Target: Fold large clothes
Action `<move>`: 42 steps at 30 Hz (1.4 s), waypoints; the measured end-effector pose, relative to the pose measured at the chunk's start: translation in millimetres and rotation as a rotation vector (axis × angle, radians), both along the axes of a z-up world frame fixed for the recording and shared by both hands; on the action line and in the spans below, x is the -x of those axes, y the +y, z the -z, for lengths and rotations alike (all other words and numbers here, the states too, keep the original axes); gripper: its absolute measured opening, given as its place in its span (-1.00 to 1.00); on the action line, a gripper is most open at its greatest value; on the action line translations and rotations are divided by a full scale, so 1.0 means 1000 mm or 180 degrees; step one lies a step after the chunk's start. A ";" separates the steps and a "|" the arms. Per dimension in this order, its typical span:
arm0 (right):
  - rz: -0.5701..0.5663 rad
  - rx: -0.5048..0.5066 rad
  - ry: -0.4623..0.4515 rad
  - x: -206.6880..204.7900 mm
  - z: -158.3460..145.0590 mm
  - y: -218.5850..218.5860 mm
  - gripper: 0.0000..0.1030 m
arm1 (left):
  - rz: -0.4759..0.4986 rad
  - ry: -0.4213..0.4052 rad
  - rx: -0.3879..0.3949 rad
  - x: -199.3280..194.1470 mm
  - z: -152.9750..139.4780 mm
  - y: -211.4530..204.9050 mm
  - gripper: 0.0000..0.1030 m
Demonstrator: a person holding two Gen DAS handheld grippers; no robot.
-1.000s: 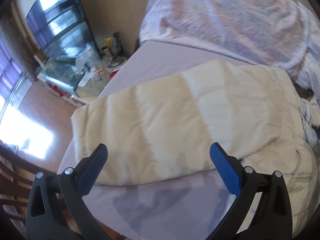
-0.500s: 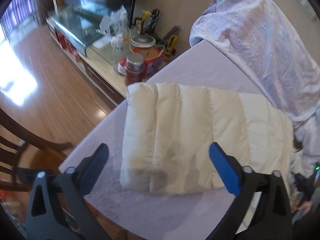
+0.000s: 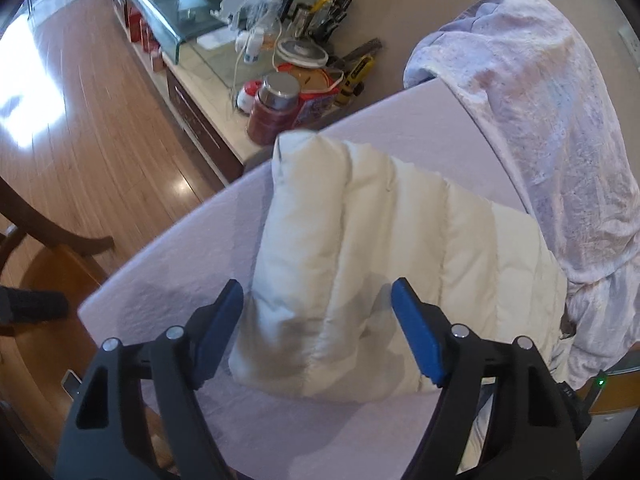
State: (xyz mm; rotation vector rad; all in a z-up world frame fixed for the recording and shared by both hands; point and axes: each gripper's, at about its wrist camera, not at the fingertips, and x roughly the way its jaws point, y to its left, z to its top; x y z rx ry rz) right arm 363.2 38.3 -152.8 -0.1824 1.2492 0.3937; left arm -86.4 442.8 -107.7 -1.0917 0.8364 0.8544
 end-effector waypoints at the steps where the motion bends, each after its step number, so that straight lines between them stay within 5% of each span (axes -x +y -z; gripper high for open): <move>1: -0.0002 -0.0004 0.0003 0.000 0.000 -0.001 0.02 | 0.0021 0.0011 -0.0037 -0.003 0.000 -0.001 0.43; 3: -0.0005 -0.0006 0.0011 0.000 -0.001 -0.002 0.02 | 0.0024 0.0051 -0.0078 -0.005 -0.002 -0.003 0.31; 7: -0.0011 -0.0016 0.0014 0.000 -0.002 -0.003 0.02 | 0.0021 -0.0054 -0.0031 -0.006 -0.002 -0.004 -0.41; 12: -0.0025 -0.0040 0.0016 0.002 -0.004 -0.004 0.02 | 0.0045 -0.0130 -0.0098 -0.013 -0.013 -0.009 -0.74; 19: -0.0077 -0.0139 0.0065 -0.001 -0.007 -0.010 0.05 | 0.0243 -0.0484 -0.0407 -0.042 -0.069 -0.024 -0.78; 28: -0.0238 -0.0395 0.0146 -0.005 -0.024 -0.029 0.32 | 0.1017 -0.1069 -0.0874 -0.137 -0.169 -0.092 -0.78; 42: -0.0228 -0.0597 -0.0085 -0.015 -0.064 -0.096 0.54 | 0.2112 -0.1511 -0.0815 -0.277 -0.209 -0.231 -0.78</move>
